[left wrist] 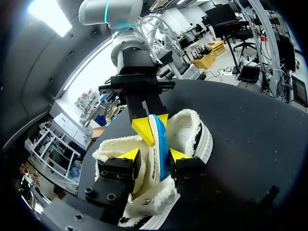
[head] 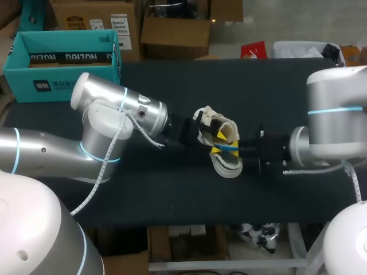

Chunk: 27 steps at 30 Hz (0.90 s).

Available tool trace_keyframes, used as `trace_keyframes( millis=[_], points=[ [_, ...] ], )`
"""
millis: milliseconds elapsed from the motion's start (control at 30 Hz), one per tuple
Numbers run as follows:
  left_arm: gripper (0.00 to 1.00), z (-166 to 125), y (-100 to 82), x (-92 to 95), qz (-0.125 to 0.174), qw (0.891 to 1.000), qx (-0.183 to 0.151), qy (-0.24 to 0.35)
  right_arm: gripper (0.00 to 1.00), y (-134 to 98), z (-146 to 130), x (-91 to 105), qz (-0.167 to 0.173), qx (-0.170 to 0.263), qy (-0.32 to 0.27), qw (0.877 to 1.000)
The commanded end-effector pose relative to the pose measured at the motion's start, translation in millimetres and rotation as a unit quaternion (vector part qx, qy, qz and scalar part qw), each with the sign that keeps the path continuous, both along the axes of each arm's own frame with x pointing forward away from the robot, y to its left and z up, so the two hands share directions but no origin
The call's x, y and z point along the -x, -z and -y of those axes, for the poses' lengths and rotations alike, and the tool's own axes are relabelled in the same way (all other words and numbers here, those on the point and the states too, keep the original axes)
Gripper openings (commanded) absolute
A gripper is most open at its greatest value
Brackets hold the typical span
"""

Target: Open the shoe tongue, take the insole out of the shoe, put the insole back into the shoe, and pack the shoe into the shoebox

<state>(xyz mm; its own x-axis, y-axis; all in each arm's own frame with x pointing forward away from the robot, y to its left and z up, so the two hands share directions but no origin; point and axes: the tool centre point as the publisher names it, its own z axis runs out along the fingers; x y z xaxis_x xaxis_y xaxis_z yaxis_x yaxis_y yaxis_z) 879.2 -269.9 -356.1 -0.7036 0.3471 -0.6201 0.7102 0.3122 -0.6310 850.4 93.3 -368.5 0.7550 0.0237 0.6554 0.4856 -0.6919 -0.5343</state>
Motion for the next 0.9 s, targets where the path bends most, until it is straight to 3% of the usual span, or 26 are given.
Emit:
trace_keyframes(
  millis=[33,167,200,233,267,333,400,467,533,667,900],
  points=[
    [0.41,-3.0,0.5,2.5,0.003,1.000,0.005,0.001,0.00,3.3,0.7,-7.0,-0.009,0.002,-0.002,1.000],
    [0.29,0.0,-0.1,5.2,0.006,1.000,0.006,0.006,0.00,4.7,1.0,-8.6,-0.010,0.001,-0.002,1.000],
    [0.22,1.0,0.3,5.8,0.006,1.000,0.005,0.007,0.00,4.7,1.0,-8.6,-0.010,0.001,-0.002,1.000],
    [0.07,1.8,0.5,6.2,0.006,1.000,0.004,0.008,0.00,4.7,1.0,-8.6,-0.011,0.000,-0.002,1.000],
    [0.00,2.4,0.8,6.6,0.007,1.000,0.004,0.009,0.00,4.5,1.3,-8.2,-0.011,-0.001,-0.002,1.000],
    [0.00,3.2,1.5,7.0,0.007,1.000,0.003,0.010,0.00,2.7,1.4,-4.8,-0.011,-0.002,-0.002,1.000],
    [0.00,3.2,2.5,6.6,0.007,1.000,0.003,0.010,0.35,-0.1,1.9,-0.2,-0.008,-0.002,0.001,1.000],
    [0.00,2.6,3.2,6.3,0.006,1.000,0.002,0.009,0.38,-4.3,2.1,5.8,-0.004,0.001,0.005,1.000],
    [0.00,1.8,3.8,6.3,0.006,1.000,0.002,0.008,0.34,-8.9,2.7,11.7,0.000,0.003,0.009,1.000],
    [0.00,0.2,4.7,5.6,0.004,1.000,0.002,0.005,0.07,-16.0,1.6,19.3,0.010,0.009,0.012,1.000],
    [0.00,1.1,6.4,4.5,0.000,1.000,0.002,0.003,0.02,-18.7,-3.4,21.0,0.013,0.013,0.007,1.000]
  ],
)
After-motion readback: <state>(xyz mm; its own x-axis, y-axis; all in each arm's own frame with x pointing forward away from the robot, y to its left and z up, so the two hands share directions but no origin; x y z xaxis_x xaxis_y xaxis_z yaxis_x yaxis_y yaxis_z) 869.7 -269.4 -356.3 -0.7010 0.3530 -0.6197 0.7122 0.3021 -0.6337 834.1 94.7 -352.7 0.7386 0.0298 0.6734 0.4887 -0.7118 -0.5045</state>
